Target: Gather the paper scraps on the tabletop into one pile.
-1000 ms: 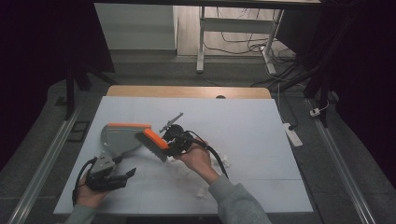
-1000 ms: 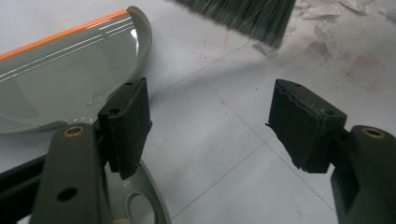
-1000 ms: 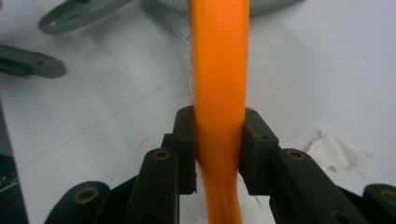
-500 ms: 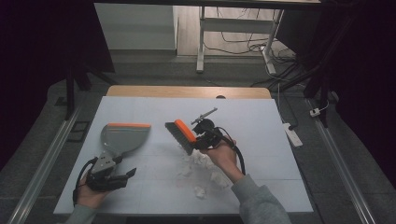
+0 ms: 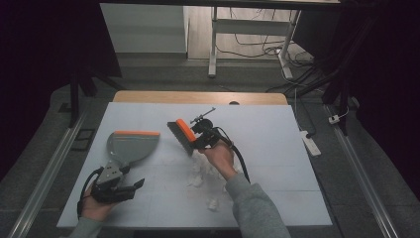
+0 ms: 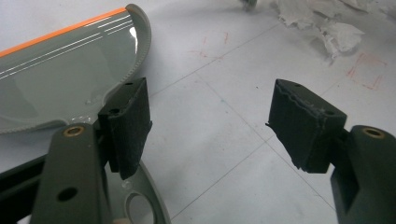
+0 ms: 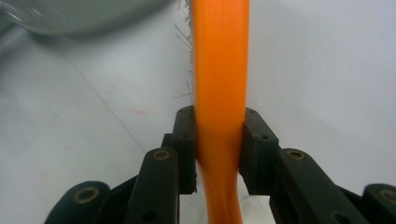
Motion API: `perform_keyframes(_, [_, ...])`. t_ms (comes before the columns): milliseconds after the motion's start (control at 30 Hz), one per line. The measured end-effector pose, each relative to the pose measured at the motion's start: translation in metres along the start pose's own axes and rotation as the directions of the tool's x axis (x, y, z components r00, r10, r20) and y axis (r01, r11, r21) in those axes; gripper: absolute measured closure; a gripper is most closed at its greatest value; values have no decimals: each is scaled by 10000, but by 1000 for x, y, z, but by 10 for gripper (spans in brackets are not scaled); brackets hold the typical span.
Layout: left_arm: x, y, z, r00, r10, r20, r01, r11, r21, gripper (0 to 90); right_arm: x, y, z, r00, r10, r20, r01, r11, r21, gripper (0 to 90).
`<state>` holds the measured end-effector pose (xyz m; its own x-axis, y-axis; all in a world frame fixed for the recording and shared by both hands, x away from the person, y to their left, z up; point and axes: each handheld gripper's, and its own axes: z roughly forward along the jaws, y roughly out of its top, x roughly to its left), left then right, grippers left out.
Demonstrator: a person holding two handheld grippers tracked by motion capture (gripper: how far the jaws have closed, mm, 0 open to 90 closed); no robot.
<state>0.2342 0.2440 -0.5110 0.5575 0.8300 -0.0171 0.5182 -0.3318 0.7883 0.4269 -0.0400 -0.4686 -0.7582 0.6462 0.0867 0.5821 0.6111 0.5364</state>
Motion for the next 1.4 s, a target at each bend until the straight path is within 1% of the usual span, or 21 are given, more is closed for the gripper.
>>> perform_keyframes(33, [0, 0, 0, 10000, 15, 3, -15, 10000, 0, 305, -1, -2, 0, 9995, -84, 296, 85, 9999, -53, 707])
perform_keyframes(67, [0, 0, 0, 10000, 4, -1, -4, 10000, -9, 305, -4, -4, -3, 9992, -47, 409, 43, 9999, 98, 707])
perform_keyframes(100, [0, 0, 0, 10000, -11, 8, 11, 10000, -9, 305, -8, -7, -5, 9992, 3, 390, -15, 9996, 293, 706])
perform_keyframes(167, [0, 0, 1, 10000, -16, 2, 16, 10000, 11, 305, -14, -15, -15, 9975, -30, 700, -1, 9991, 436, 707])
perform_keyframes(233, [-1, 0, 1, 10000, 23, -10, -23, 10000, 44, 304, -18, -23, -27, 9970, -47, 774, 16, 9992, 401, 707])
perform_keyframes(333, [-2, 1, 2, 10000, 62, -27, -62, 10000, 55, 305, -21, -28, -49, 9985, -11, 553, 21, 9998, -189, 707])
perform_keyframes(400, [-2, 1, 2, 10000, 42, -36, -41, 10000, 56, 305, -18, -29, -64, 9995, -105, 312, 126, 9976, -683, 707])
perform_keyframes(533, [0, -1, 1, 9999, -40, -97, 41, 10000, 65, 305, -3, -28, -89, 9977, -680, 11, 677, 9906, -1191, 707])
perform_keyframes(600, [1, -1, 0, 9999, -60, -91, 60, 10000, 35, 305, 7, -29, -94, 9947, -960, -363, 910, 9887, -1193, 707])
perform_keyframes(700, [2, -1, -1, 9999, -90, -110, 90, 10000, 12, 305, 29, -35, -94, 9846, -1530, -844, 1453, 9852, -909, 707])
perform_keyframes(800, [2, -1, 0, 9999, -83, -130, 84, 10000, 49, 304, 47, -44, -83, 9709, -1956, -1380, 1936, 9807, -282, 706])
perform_keyframes(867, [2, -1, 0, 9999, -82, -127, 83, 10000, 45, 305, 56, -49, -75, 9627, -2080, -1727, 2116, 9774, 22, 706])
perform_keyframes(1000, [1, -1, 0, 9999, -57, -90, 57, 10000, 31, 302, 66, -54, -60, 9511, -2149, -2220, 2301, 9721, 448, 706])
perform_keyframes(1033, [1, -1, 0, 9999, -58, -84, 58, 10000, 40, 302, 68, -55, -57, 9482, -2267, -2227, 2451, 9677, 584, 707])
perform_keyframes(1100, [2, -2, 0, 9999, -65, -94, 65, 10000, 36, 302, 70, -57, -51, 9495, -2356, -2073, 2597, 9608, 975, 706])
perform_keyframes(1167, [2, -2, -1, 9999, -92, -101, 92, 10000, 35, 302, 66, -60, -46, 9533, -2299, -1960, 2564, 9588, 1222, 706])
perform_keyframes(1233, [2, -2, -1, 9999, -97, -89, 97, 10000, 14, 301, 60, -61, -44, 9611, -2321, -1499, 2529, 9574, 1393, 706])
perform_keyframes(1300, [1, -2, -1, 9999, -62, -92, 62, 10000, 5, 301, 49, -62, -45, 9706, -2039, -1277, 2211, 9652, 1397, 706])
perform_keyframes(1333, [1, -1, -1, 10000, -48, -87, 48, 10000, 8, 301, 45, -63, -47, 9745, -2003, -1009, 2131, 9671, 1389, 706])
perform_keyframes(1367, [1, -1, -1, 10000, -38, -79, 39, 10000, 18, 301, 40, -63, -49, 9749, -2143, -610, 2213, 9635, 1510, 706])
perform_keyframes(1400, [1, -1, -1, 10000, -26, -70, 26, 10000, 39, 301, 35, -63, -50, 9765, -2128, -333, 2154, 9637, 1575, 706])
